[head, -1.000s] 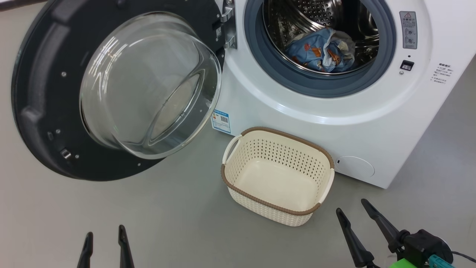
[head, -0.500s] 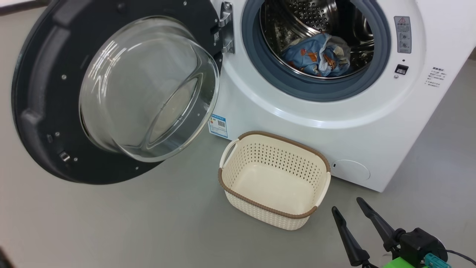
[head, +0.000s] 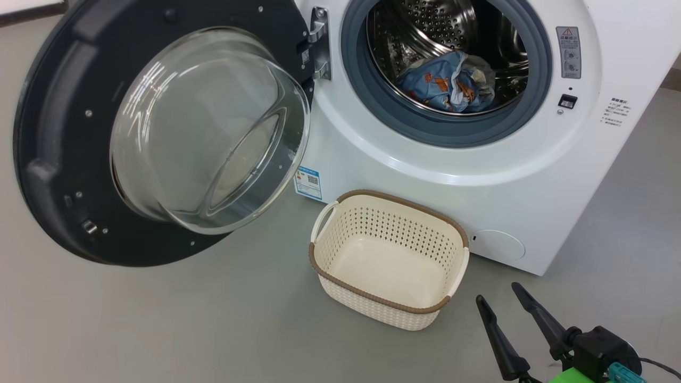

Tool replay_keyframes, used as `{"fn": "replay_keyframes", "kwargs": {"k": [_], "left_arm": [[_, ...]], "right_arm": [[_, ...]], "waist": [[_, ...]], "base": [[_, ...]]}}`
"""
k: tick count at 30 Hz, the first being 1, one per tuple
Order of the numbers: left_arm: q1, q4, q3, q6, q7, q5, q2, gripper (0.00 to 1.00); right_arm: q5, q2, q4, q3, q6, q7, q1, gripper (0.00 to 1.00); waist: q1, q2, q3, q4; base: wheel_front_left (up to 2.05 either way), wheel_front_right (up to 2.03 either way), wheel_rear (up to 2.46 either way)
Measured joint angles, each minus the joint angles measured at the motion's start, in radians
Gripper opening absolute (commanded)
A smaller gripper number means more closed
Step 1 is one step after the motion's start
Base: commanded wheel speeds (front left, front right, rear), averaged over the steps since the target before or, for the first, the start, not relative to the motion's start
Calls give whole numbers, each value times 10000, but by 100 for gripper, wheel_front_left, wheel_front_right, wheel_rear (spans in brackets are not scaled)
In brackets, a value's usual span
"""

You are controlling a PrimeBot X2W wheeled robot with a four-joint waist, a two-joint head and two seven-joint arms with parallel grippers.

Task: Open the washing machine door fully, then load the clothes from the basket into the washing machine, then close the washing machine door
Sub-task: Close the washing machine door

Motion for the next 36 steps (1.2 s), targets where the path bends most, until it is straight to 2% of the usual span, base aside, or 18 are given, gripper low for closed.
{"fn": "replay_keyframes", "kwargs": {"k": [9,17,26,36], "left_arm": [[-2778,2167,240,-100,1593,-1505,813,0],[-3981,3269,228,-84,2297,-1833,1289,0],[-4753,3779,341,-67,2823,-2355,1572,0],[-5353,3847,744,267,3365,-2930,1854,0]], "right_arm": [[0,-198,52,171,0,0,197,100],[73,-504,65,380,0,0,193,100],[144,-811,94,671,0,0,177,100],[188,-1221,104,771,0,0,25,100]], "waist": [[0,0,77,-14],[0,0,402,-192],[0,0,954,-475],[0,0,1730,-793]], "base": [[0,0,0],[0,0,0],[0,0,0],[0,0,0]]}}
